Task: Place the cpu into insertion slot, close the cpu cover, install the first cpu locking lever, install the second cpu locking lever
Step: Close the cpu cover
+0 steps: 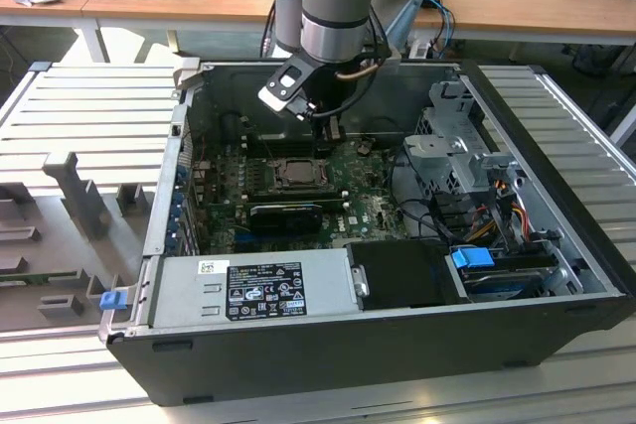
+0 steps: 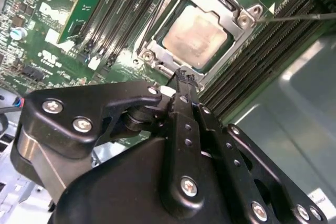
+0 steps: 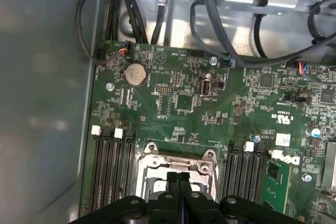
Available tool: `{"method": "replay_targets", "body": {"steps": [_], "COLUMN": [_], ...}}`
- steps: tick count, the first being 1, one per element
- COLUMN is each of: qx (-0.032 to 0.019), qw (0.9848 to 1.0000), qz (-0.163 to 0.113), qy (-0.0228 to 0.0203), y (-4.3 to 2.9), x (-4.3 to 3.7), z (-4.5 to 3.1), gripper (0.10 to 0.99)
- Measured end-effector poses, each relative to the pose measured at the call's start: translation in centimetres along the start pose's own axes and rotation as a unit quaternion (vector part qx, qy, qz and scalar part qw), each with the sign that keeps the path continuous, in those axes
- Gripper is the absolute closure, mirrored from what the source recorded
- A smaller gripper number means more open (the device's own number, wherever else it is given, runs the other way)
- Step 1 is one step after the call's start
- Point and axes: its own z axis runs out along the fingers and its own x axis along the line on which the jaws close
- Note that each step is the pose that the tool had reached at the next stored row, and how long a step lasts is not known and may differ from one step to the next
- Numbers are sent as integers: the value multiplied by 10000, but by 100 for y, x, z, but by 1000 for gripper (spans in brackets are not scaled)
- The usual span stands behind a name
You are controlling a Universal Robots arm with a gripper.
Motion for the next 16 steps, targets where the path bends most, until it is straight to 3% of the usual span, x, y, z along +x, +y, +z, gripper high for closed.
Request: {"method": "replay_targets", "body": {"steps": [11,16], "qx": [-2,-1], "qw": [10000,10000], "qz": [-7,-7], "qy": [13,13], "y": [-266,-322], "x": [31,38], "z": [3,3], "gripper": [980,980]}}
